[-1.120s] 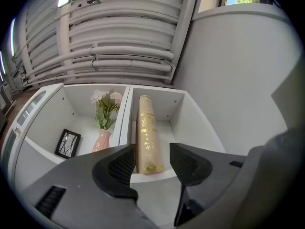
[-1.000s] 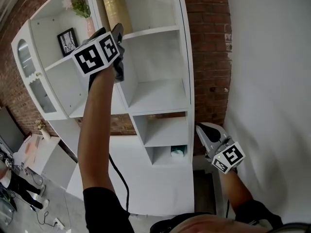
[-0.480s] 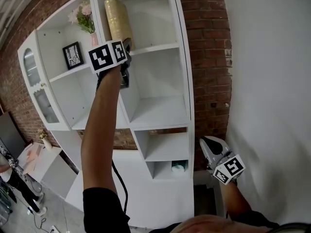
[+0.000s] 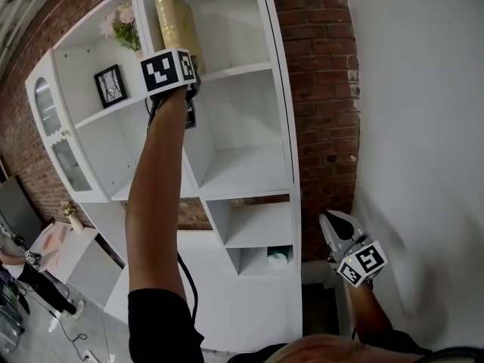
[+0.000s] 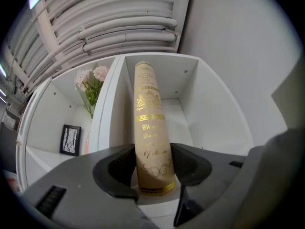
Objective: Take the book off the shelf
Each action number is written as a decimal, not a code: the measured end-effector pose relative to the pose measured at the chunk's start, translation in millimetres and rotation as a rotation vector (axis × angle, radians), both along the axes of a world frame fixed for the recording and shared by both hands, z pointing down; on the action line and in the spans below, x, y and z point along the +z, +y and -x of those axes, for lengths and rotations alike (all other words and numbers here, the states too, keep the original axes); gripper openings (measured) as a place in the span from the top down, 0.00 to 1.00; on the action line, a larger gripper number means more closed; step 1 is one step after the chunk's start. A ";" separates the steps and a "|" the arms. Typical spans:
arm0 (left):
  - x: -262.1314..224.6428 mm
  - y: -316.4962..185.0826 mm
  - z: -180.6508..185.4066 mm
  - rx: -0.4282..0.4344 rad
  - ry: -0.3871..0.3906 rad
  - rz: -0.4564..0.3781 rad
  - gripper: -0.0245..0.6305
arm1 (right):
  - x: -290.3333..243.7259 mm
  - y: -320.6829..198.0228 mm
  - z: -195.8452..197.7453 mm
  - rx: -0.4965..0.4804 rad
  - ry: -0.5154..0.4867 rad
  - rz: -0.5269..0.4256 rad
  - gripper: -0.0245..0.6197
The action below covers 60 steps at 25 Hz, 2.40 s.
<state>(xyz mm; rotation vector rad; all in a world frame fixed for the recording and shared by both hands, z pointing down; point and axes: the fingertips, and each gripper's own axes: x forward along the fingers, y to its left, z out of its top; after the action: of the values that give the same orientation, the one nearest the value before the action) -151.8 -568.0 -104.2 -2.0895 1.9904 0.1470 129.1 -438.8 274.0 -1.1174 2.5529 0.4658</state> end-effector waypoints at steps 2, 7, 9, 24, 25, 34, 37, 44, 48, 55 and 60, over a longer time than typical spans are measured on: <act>-0.1 -1.4 0.4 -0.006 -0.001 0.006 0.65 | 0.3 0.4 -3.4 0.005 -0.002 0.001 0.96; -1.4 1.4 2.0 -0.006 0.010 -0.022 0.67 | 6.0 0.5 -11.2 0.011 -0.007 0.009 0.96; -4.1 6.5 3.9 0.000 0.016 -0.056 0.67 | 4.2 1.4 -12.9 0.016 -0.007 0.010 0.96; -1.5 114.9 7.0 0.160 0.032 -0.320 0.67 | -17.9 18.3 18.8 -0.049 0.005 -0.044 0.96; 2.2 125.6 7.8 0.171 0.037 -0.339 0.67 | -19.5 21.4 23.7 -0.060 0.006 -0.049 0.96; 65.9 212.2 19.8 0.272 0.074 -0.455 0.67 | -32.2 44.9 61.4 -0.131 0.040 -0.113 0.96; 106.3 229.2 20.0 0.295 0.097 -0.445 0.67 | -30.4 49.0 69.2 -0.143 0.041 -0.112 0.96; 212.9 243.9 8.0 0.368 0.155 -0.386 0.67 | -24.4 59.0 87.0 -0.148 0.043 -0.105 0.96; 267.6 249.6 -1.6 0.408 0.215 -0.347 0.67 | -16.5 68.3 93.6 -0.136 0.068 -0.124 0.96; 323.6 261.5 -17.5 0.447 0.262 -0.344 0.67 | 0.3 77.1 100.5 -0.135 0.054 -0.105 0.96; 348.8 258.8 -25.8 0.454 0.276 -0.308 0.67 | 16.9 80.8 93.8 -0.106 0.059 -0.086 0.96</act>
<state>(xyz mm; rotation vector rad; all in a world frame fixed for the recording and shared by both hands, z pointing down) -126.0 -309.2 244.6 -2.3622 1.4593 0.8075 35.3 -357.9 290.9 -0.9462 2.6008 0.5836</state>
